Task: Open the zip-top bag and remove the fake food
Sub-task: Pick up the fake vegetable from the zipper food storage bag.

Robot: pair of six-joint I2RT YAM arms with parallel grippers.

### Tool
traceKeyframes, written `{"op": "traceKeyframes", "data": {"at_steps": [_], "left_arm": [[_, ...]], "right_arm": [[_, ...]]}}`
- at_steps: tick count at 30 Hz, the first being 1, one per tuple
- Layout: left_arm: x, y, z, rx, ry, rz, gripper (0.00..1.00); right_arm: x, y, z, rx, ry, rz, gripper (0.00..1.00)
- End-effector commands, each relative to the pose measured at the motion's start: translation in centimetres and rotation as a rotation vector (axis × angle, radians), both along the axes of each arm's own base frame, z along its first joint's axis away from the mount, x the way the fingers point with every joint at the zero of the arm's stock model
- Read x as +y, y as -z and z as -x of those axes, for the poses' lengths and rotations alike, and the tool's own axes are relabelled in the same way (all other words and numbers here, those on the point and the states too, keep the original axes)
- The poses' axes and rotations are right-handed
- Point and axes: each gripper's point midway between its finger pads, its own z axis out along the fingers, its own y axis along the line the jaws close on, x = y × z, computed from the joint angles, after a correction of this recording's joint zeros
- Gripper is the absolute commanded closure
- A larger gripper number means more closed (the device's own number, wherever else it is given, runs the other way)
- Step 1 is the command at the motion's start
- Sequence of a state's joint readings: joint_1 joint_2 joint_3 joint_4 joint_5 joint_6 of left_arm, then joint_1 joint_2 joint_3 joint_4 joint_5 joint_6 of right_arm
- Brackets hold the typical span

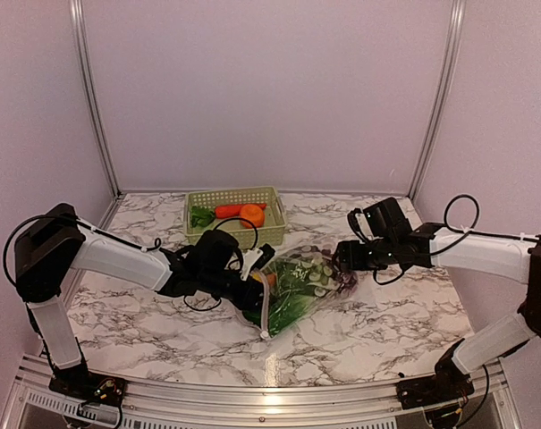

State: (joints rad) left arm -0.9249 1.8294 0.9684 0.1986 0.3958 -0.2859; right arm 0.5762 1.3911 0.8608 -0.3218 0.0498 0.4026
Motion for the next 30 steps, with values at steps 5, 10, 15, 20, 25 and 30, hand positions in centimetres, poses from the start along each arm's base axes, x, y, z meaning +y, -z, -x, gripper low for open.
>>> {"op": "traceKeyframes", "data": {"at_steps": [5, 10, 15, 20, 25, 30], "left_arm": [[-1.0, -2.9, 0.5, -0.059, 0.024, 0.096, 0.6], [-1.5, -3.6, 0.6, -0.069, 0.043, 0.115, 0.57], [-2.2, -3.4, 0.1, -0.073, 0.045, 0.105, 0.59], [-2.8, -3.3, -0.2, -0.081, 0.053, 0.107, 0.65], [-3.2, -2.5, -0.4, -0.075, 0.061, 0.084, 0.7], [-3.0, -1.3, -0.3, -0.063, 0.06, 0.056, 0.73]], "right_arm": [[1.6, -2.4, -1.0, -0.05, -0.037, 0.012, 0.23], [2.0, -2.1, -0.9, -0.044, -0.042, 0.018, 0.23], [1.9, -2.1, -0.9, -0.044, -0.038, 0.019, 0.23], [1.9, -2.1, -0.9, -0.043, -0.033, 0.021, 0.23], [1.8, -2.0, -0.9, -0.042, -0.031, 0.022, 0.23], [1.7, -1.8, -0.8, -0.038, -0.027, 0.024, 0.23]]}}
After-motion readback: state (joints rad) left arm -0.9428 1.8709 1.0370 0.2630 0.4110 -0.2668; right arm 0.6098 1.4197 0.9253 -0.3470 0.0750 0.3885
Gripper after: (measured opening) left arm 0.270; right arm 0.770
